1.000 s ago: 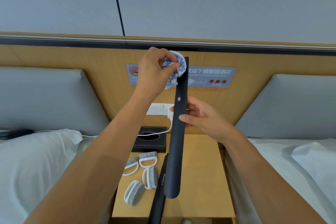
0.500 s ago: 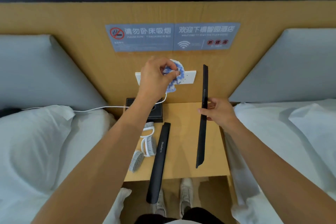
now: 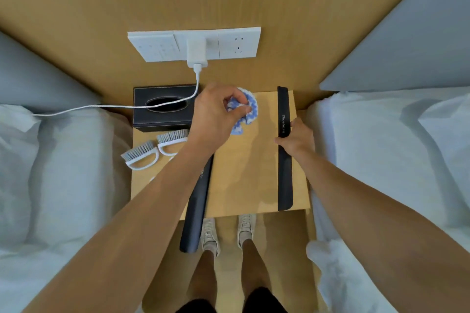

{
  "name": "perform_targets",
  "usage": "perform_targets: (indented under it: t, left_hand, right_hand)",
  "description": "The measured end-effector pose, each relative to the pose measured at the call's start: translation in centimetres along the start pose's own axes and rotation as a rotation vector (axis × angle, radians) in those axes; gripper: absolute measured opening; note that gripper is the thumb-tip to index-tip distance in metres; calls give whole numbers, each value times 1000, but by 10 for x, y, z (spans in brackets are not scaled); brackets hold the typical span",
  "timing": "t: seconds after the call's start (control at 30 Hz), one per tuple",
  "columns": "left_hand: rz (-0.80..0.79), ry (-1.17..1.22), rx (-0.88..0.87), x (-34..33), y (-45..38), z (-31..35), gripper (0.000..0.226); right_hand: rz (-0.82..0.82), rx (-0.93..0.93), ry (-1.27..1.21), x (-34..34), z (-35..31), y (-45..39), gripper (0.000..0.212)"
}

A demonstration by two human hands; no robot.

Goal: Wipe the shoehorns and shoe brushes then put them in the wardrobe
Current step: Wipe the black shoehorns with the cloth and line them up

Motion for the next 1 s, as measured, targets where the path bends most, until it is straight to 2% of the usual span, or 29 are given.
perform_targets:
  t: [0.23,0.43,0.6,0.73,0.8,0.87,1.0]
  left_hand:
    - [-29,-50,90,-22,-1,-46,14]
    - [-14,-68,160,-18,10,-67,13]
    - [11,-80,174,-8,16,-72,14]
    - [43,-92,210,10,26,-79,13]
    - [75,-95,234,23,33,-84,13]
    - [110,-103,257,37,39,-87,12]
    - [156,-183,261,62,49,-93,12]
  right_hand:
    - [-9,-117,132,-41,25,-47,59]
    - [25,-115,233,-54,29,-68,58]
    - [41,-137,282,-55,30,-62,66]
    - [173,-24,344,-51,10,-43,62]
    - [191,77,328,-58,-9,-31,54]
    - [131,157,224,-72,-31,-19,40]
    - [-133,215,53,-114,-72,4,20]
Point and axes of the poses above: each hand's wrist, its own y-axis away from the middle knuckle, its own x-axis out of the back of the hand, z = x × y, the point moved 5 cm from there along -y, towards the middle knuckle, and after that the axes turned 13 degrees about y, right-handed, at the moved point
